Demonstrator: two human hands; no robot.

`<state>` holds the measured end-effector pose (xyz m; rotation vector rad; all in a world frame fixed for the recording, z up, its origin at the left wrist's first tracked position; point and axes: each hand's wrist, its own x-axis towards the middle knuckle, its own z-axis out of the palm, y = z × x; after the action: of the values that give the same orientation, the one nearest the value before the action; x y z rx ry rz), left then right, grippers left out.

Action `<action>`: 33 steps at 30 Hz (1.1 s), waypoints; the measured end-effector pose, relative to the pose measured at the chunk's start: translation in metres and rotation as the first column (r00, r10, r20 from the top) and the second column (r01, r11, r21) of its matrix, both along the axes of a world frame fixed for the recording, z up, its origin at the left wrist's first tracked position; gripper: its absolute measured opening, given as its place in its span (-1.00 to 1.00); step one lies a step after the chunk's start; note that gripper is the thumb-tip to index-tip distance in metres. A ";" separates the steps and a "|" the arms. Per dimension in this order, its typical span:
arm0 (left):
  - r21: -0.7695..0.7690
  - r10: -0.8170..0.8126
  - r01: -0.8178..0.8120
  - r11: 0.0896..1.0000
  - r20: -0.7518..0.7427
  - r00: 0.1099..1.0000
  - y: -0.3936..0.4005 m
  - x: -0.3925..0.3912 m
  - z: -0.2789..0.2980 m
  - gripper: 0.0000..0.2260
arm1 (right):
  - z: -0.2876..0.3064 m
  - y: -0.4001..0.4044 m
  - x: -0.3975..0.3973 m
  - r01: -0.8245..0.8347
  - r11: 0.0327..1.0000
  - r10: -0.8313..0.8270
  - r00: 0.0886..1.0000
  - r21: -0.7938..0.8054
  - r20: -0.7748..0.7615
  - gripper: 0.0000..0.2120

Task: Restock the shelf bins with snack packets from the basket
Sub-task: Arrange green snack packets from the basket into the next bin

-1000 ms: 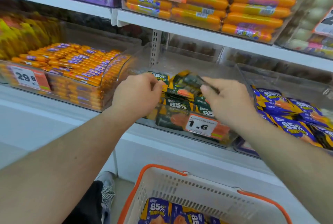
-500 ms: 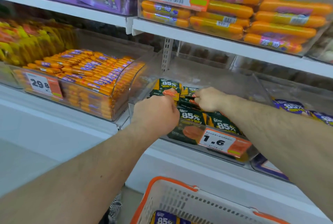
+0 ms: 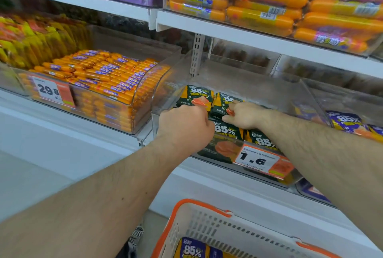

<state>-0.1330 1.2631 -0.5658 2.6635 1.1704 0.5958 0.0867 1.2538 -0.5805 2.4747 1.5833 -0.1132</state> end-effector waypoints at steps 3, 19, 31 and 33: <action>0.044 -0.014 0.012 0.999 0.043 0.999 0.001 0.000 -0.003 -0.80 | 0.010 -0.009 -0.005 0.036 0.997 -0.032 0.998 0.067 -0.060 -0.42; -0.267 -0.607 0.565 0.781 -0.107 0.787 -0.087 0.015 -0.035 -0.80 | -0.033 -0.176 -0.076 -0.435 0.316 0.121 0.900 0.843 0.419 -0.82; -0.569 -0.732 0.462 0.680 -0.560 0.388 -0.103 0.024 -0.096 -0.76 | -0.251 -0.264 -0.116 0.259 0.952 -0.306 0.755 -0.165 -0.580 -0.77; -0.578 -0.735 0.459 0.674 -0.584 0.345 -0.107 0.025 -0.097 -0.75 | -0.269 -0.274 -0.117 0.232 0.926 -0.372 0.705 -0.299 -0.604 -0.80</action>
<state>-0.1077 1.1558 -0.6627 2.7513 0.1564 -0.9467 -0.0307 0.9798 -0.8496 2.6442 1.2222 -1.2578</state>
